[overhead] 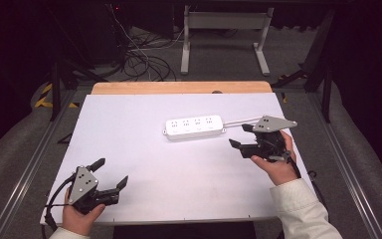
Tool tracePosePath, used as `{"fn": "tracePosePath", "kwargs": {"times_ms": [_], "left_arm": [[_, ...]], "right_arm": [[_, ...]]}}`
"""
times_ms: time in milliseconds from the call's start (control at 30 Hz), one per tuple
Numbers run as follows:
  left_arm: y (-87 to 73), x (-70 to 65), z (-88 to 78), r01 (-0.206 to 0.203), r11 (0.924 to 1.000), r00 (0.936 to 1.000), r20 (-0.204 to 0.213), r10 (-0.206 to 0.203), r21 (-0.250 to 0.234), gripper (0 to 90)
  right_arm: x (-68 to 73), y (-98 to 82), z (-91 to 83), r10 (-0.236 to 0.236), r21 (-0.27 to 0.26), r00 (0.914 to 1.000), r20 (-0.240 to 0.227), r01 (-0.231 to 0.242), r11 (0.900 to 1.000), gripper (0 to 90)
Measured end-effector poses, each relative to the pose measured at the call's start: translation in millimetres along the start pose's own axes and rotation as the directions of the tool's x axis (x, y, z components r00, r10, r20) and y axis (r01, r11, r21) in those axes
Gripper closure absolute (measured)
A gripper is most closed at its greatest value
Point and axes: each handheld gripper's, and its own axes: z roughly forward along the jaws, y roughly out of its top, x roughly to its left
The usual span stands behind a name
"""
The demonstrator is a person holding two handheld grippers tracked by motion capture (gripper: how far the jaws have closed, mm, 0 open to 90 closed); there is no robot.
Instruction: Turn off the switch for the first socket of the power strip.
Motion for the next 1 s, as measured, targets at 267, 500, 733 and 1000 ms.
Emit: {"fn": "tracePosePath", "kwargs": {"times_ms": [267,500,733,1000], "left_arm": [[-0.1,0.0,0.3,0.002,1.0000,1.0000,-0.003,-0.002,0.000,12.4],[-0.5,0.6,0.1,0.003,1.0000,1.0000,-0.003,-0.003,0.000,12.4],[-0.7,0.9,0.1,0.005,1.0000,1.0000,-0.006,-0.005,-0.002,12.4],[-0.8,1.3,0.0,0.004,1.0000,1.0000,-0.006,-0.004,-0.001,12.4]], "right_arm": [[-2.5,14.2,7.5,-0.018,0.053,0.9997,-0.017,0.019,0.998,50.6],[-10.0,25.3,23.3,0.030,0.119,0.9926,-0.118,-0.016,0.993,71.7],[-8.8,35.6,37.1,0.033,0.148,0.9943,-0.101,-0.018,0.989,85.5],[-12.2,39.8,50.6,0.068,0.148,0.9931,-0.096,-0.053,0.988,90.0]]}}
